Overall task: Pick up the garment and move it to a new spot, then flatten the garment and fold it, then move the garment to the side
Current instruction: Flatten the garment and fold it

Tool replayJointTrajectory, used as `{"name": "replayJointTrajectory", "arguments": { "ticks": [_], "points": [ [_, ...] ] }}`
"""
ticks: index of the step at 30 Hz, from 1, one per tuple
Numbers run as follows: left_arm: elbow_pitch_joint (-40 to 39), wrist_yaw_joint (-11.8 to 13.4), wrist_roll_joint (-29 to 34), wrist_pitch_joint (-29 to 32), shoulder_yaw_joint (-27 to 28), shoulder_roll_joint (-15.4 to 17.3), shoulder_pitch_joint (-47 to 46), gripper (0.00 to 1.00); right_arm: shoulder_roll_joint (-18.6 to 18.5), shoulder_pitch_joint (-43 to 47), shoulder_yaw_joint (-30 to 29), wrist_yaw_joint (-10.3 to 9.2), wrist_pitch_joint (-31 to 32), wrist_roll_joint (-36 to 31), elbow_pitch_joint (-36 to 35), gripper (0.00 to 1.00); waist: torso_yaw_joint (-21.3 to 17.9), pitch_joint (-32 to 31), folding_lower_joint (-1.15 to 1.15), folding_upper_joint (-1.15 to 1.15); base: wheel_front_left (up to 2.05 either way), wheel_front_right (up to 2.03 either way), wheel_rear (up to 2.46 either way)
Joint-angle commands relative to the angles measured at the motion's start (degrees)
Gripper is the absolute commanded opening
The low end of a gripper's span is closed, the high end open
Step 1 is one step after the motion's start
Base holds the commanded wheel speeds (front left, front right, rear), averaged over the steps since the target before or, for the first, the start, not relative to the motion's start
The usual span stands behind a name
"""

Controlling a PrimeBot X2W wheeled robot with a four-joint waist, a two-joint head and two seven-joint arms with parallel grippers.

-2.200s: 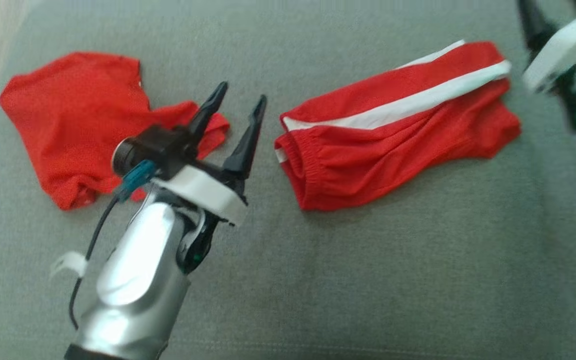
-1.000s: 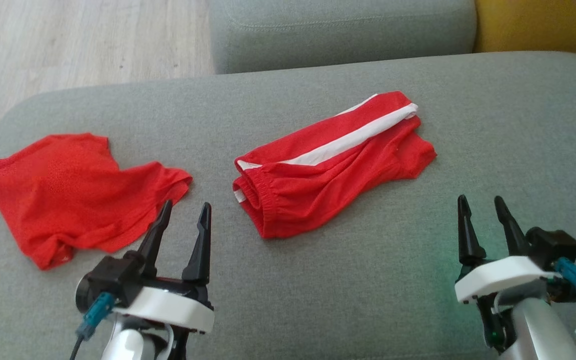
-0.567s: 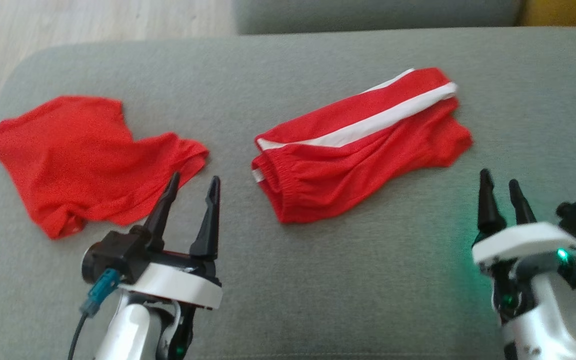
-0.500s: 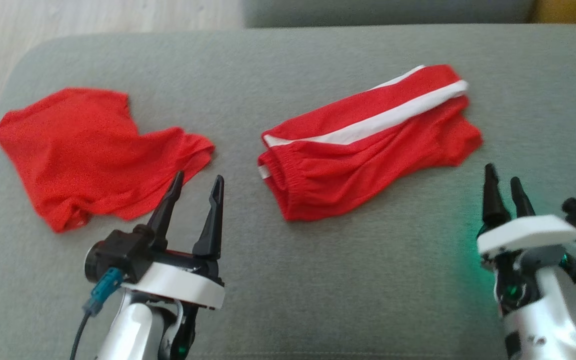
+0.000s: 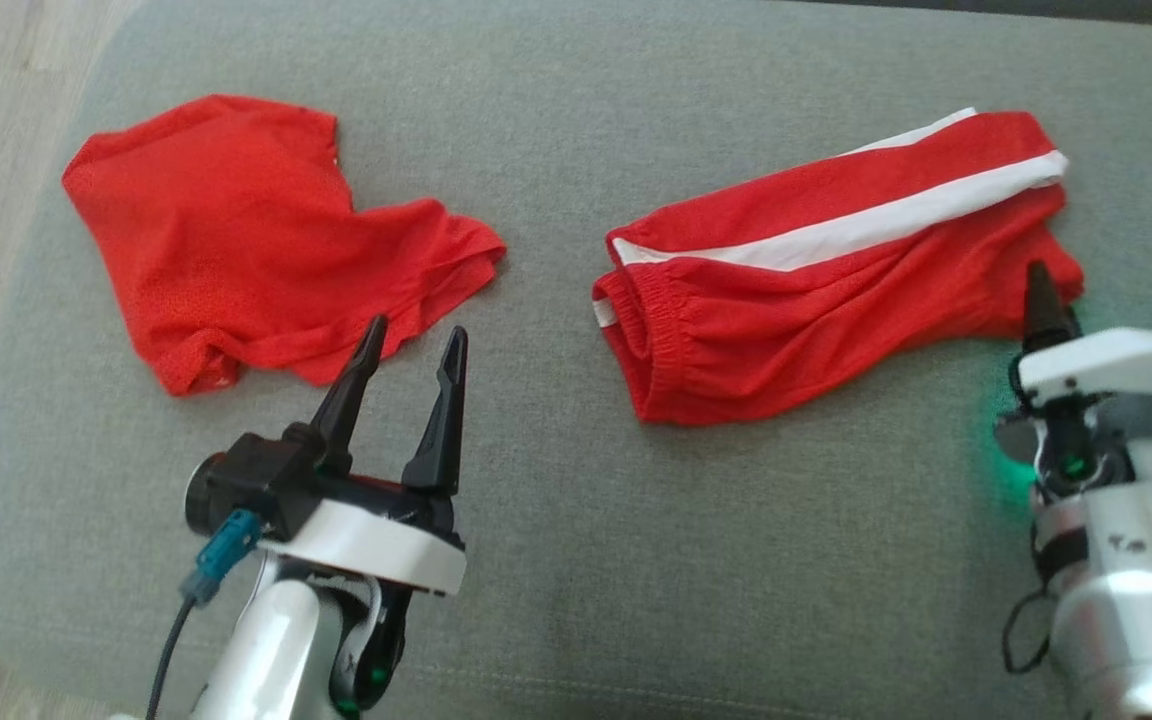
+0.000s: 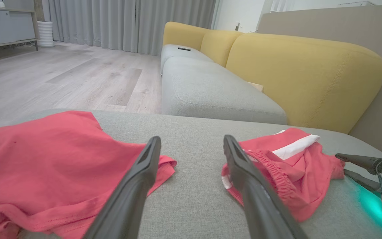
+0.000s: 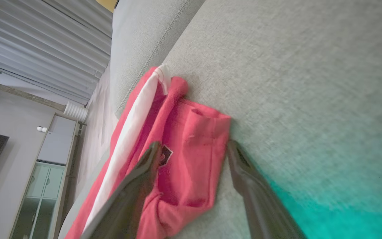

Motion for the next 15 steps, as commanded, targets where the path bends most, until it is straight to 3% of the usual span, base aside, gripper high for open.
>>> {"name": "replayJointTrajectory", "arguments": {
  "ticks": [1,15],
  "points": [
    [-1.69,0.19,-0.51,-0.3,1.33,0.1,-2.79,1.0,1.21,-1.3,1.28,0.25,0.87,-0.14,0.01,1.0,0.36,0.39,0.0,0.0,0.0,0.0,0.0],
    [-2.03,0.97,-1.33,-0.3,-1.65,0.09,-4.71,1.0,-1.01,-10.91,-1.58,0.25,4.07,-5.91,10.27,1.0,3.11,2.82,0.0,0.0,0.0,0.0,0.0]
  ]
}}
